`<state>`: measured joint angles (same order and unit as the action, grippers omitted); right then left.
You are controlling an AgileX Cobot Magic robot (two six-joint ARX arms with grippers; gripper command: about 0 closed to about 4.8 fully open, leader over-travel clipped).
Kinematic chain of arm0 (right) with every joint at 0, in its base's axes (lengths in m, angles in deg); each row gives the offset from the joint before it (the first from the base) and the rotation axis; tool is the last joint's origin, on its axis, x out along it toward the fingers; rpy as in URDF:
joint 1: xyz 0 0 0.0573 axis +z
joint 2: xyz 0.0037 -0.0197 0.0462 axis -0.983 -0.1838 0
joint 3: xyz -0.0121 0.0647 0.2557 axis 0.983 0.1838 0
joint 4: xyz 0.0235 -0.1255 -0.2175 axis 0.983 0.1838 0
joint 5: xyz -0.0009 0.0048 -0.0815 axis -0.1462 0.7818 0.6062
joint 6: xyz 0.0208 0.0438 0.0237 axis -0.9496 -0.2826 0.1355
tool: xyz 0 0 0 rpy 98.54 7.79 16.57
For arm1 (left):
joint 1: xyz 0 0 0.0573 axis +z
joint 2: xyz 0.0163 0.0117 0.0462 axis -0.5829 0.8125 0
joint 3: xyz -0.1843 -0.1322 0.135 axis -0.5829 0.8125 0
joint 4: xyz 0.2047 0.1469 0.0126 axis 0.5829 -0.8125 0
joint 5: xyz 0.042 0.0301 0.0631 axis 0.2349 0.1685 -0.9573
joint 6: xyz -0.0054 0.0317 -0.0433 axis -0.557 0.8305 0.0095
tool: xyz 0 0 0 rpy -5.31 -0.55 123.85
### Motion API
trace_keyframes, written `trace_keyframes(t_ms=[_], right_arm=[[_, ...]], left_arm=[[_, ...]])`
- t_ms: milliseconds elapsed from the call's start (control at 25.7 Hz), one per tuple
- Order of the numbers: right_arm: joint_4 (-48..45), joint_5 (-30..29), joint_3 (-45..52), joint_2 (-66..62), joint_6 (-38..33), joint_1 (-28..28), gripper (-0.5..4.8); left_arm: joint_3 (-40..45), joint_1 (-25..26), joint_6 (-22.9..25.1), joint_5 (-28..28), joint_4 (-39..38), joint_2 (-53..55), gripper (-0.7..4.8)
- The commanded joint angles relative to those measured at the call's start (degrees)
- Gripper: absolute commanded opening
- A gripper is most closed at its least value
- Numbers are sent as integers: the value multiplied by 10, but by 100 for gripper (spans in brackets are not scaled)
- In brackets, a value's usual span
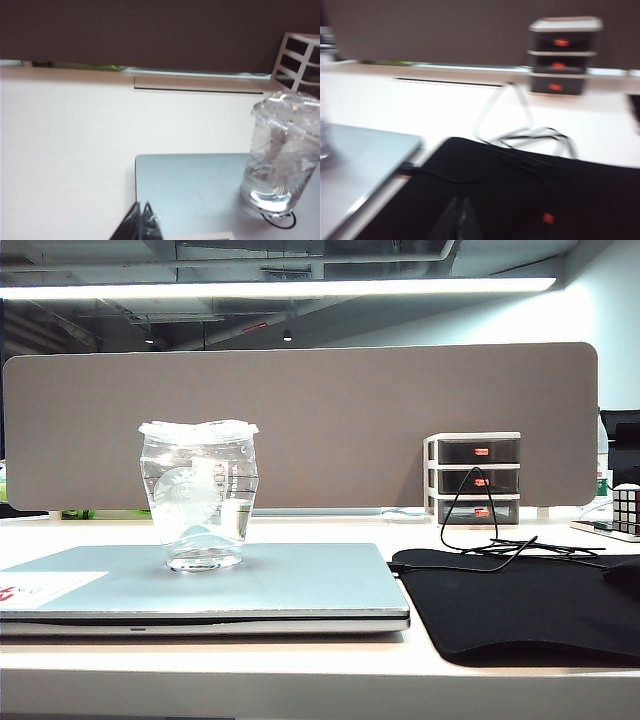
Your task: Pick up the coffee cup and place it over the laptop.
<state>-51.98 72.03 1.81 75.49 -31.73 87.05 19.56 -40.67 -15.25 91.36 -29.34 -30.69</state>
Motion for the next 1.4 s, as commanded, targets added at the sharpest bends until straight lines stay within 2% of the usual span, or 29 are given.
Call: trace_keyframes(t_ms=[39,195,546,1403], right_arm=[[-2,58,3,0,2,0,-6],[-14,85,3,0,2,0,-6],[-97,80,3,0,2,0,-6],[-91,81,3,0,2,0,-5]], left_arm=[[-1,1,6,-3,12,1,-5],[-1,1,6,-23,18,1,-5],[-1,1,3,-17,16,1,-5],[-1,1,3,-17,16,1,-5]])
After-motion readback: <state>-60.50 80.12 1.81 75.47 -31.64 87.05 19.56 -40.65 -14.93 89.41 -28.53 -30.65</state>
